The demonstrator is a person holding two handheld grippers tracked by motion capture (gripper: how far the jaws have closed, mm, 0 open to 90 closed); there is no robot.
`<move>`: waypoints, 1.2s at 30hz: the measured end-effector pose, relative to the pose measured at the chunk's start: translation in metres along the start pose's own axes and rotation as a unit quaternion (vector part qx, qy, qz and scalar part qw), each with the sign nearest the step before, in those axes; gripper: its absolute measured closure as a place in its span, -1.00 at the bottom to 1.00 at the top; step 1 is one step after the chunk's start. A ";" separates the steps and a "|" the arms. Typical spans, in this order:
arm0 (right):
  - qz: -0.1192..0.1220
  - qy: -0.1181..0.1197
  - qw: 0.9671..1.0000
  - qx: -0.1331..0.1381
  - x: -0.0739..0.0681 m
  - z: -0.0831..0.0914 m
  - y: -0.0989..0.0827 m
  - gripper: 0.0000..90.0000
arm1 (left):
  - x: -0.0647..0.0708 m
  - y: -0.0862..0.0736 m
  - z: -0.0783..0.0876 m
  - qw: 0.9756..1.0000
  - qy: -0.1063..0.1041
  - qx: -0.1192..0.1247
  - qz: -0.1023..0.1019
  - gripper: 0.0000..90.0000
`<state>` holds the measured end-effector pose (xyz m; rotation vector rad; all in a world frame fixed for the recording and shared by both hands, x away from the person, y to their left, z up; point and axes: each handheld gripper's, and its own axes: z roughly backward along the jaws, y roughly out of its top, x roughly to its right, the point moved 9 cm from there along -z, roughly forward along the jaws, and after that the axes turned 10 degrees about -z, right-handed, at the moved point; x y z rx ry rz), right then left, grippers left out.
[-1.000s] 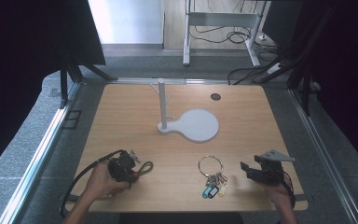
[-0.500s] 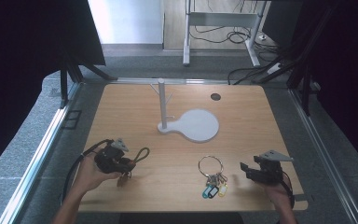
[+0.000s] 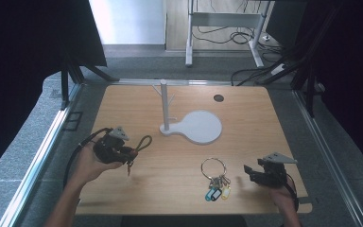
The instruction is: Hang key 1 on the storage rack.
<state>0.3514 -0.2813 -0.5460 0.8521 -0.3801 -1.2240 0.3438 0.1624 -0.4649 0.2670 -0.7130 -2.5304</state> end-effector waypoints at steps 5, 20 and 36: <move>0.004 0.000 1.000 -0.005 -0.001 -0.002 -0.001 -0.28 | -0.005 0.002 0.000 1.000 -0.002 0.003 0.008 0.49; 0.007 -0.002 1.000 -0.008 -0.003 -0.004 -0.002 -0.27 | -0.031 0.020 0.002 1.000 0.004 -0.002 0.016 0.49; 0.004 -0.004 1.000 -0.008 0.001 -0.006 -0.004 -0.27 | -0.044 0.043 0.018 1.000 0.011 0.019 0.020 0.49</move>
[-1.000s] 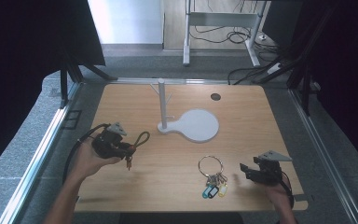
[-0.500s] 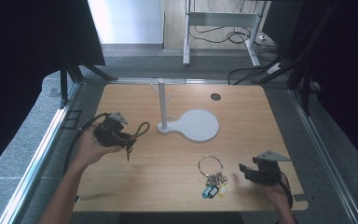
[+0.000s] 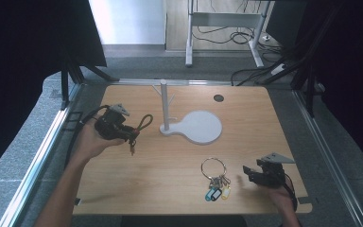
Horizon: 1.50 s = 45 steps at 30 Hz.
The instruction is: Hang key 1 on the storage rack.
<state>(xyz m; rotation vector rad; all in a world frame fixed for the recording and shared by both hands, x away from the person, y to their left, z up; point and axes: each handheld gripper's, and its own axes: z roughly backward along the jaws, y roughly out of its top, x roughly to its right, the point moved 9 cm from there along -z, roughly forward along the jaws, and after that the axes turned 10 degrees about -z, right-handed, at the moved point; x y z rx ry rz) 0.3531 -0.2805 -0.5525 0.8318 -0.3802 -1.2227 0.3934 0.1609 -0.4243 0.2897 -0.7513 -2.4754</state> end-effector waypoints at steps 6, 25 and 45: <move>-0.001 -0.001 1.000 0.001 0.002 0.001 0.000 -0.27 | -0.001 0.006 0.007 1.000 -0.012 0.024 0.007 0.49; -0.004 -0.005 1.000 0.003 0.004 0.000 0.000 -0.27 | -0.013 0.023 0.010 0.999 -0.010 0.025 0.020 0.49; -0.002 -0.002 1.000 0.002 0.001 -0.002 0.001 -0.27 | -0.037 0.043 0.012 0.999 -0.012 0.033 0.041 0.49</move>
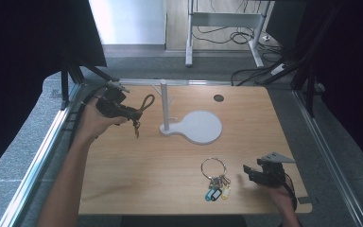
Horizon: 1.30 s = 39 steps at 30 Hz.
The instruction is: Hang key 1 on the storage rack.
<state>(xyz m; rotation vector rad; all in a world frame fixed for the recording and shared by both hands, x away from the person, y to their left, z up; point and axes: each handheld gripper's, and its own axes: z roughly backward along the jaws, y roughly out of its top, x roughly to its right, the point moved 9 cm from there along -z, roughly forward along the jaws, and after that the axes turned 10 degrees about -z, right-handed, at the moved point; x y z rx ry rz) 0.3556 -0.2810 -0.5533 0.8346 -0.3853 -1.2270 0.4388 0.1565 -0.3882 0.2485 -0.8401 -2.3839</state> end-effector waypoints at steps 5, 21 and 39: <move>0.004 0.001 1.000 -0.003 -0.002 -0.003 -0.001 -0.27 | -0.007 0.003 0.001 1.000 -0.002 0.005 0.008 0.49; 0.009 0.005 1.000 -0.008 -0.006 -0.005 -0.002 -0.27 | -0.026 0.012 -0.008 1.000 0.002 0.004 0.018 0.49; 0.006 0.005 1.000 -0.005 -0.004 -0.003 -0.001 -0.27 | -0.036 0.016 -0.019 0.999 -0.008 0.009 0.043 0.49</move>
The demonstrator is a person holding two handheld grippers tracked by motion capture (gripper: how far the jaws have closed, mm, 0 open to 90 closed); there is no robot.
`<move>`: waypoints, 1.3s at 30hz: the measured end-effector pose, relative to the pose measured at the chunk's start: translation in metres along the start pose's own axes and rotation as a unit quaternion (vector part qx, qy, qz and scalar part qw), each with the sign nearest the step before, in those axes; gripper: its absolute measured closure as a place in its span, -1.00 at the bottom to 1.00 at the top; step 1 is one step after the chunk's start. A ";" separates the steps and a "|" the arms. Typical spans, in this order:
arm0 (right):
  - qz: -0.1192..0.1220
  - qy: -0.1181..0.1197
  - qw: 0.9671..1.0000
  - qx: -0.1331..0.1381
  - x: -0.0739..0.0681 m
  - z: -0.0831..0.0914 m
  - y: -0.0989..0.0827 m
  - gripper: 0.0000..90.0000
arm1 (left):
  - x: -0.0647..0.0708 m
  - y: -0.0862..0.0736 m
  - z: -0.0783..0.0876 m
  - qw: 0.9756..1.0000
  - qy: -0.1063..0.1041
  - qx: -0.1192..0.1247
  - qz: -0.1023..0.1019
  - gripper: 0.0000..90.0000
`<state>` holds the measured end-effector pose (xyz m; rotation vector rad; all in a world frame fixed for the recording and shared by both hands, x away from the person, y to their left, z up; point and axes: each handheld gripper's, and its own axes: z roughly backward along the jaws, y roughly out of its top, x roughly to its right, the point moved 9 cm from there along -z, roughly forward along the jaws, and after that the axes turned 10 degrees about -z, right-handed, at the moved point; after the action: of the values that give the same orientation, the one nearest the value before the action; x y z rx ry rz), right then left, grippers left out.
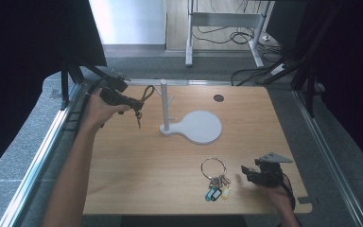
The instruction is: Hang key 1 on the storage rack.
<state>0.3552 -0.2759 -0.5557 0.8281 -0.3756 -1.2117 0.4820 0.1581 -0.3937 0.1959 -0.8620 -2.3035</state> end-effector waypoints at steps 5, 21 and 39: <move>-0.001 0.001 1.000 -0.001 0.000 0.000 0.000 -0.27 | -0.005 0.003 -0.001 1.000 -0.004 0.003 0.008 0.49; -0.005 0.000 1.000 0.003 0.004 0.002 0.000 -0.27 | -0.014 0.012 -0.010 1.000 -0.005 -0.009 0.015 0.49; -0.008 0.003 1.000 0.002 0.005 0.003 0.001 -0.27 | -0.002 0.010 -0.033 0.999 -0.021 -0.034 -0.007 0.48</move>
<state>0.3555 -0.2809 -0.5543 0.8396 -0.3684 -1.2240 0.5000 0.1362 -0.4133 0.1240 -0.8030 -2.3538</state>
